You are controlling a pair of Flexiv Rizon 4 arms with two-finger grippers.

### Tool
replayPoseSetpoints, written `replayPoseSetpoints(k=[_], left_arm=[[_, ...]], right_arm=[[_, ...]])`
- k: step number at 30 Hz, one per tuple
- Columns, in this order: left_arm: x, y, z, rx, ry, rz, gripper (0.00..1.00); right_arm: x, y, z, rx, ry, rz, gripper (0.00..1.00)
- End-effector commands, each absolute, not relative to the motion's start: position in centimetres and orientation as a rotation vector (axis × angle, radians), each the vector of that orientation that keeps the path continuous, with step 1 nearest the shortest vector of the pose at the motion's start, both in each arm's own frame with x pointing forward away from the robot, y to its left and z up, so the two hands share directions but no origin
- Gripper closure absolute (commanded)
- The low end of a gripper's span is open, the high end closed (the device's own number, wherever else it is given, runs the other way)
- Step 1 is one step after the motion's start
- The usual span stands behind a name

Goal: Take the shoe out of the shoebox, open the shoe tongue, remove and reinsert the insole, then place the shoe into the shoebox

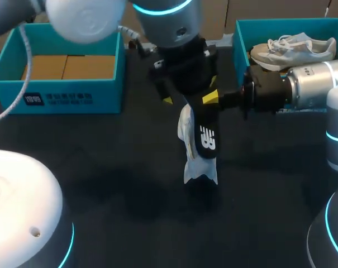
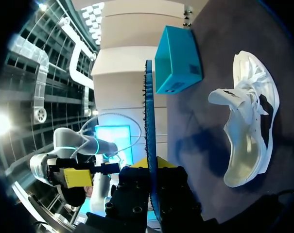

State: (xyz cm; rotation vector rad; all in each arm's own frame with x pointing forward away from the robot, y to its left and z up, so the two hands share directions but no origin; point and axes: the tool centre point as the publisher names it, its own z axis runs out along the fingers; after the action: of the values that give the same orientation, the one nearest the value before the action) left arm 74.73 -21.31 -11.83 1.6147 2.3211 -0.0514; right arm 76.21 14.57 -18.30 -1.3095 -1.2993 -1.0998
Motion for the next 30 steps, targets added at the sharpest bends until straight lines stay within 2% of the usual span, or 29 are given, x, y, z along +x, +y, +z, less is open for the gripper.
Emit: replayPoseSetpoints(k=[1, 16, 30], left_arm=[[74.8, -20.2, -12.4, 1.519, 2.167, -0.222, 0.00], [74.3, -18.3, -14.7, 1.381, 1.932, -0.537, 0.00], [73.9, -17.3, -15.7, 1.267, 1.794, -0.668, 0.00]], right_arm=[[75.9, 14.5, -18.2, -1.320, -1.298, -1.098, 1.00], [75.5, 13.9, -17.8, -1.355, -1.295, -1.090, 1.00], [75.3, 13.9, -17.6, -1.360, -1.302, -1.085, 1.00]])
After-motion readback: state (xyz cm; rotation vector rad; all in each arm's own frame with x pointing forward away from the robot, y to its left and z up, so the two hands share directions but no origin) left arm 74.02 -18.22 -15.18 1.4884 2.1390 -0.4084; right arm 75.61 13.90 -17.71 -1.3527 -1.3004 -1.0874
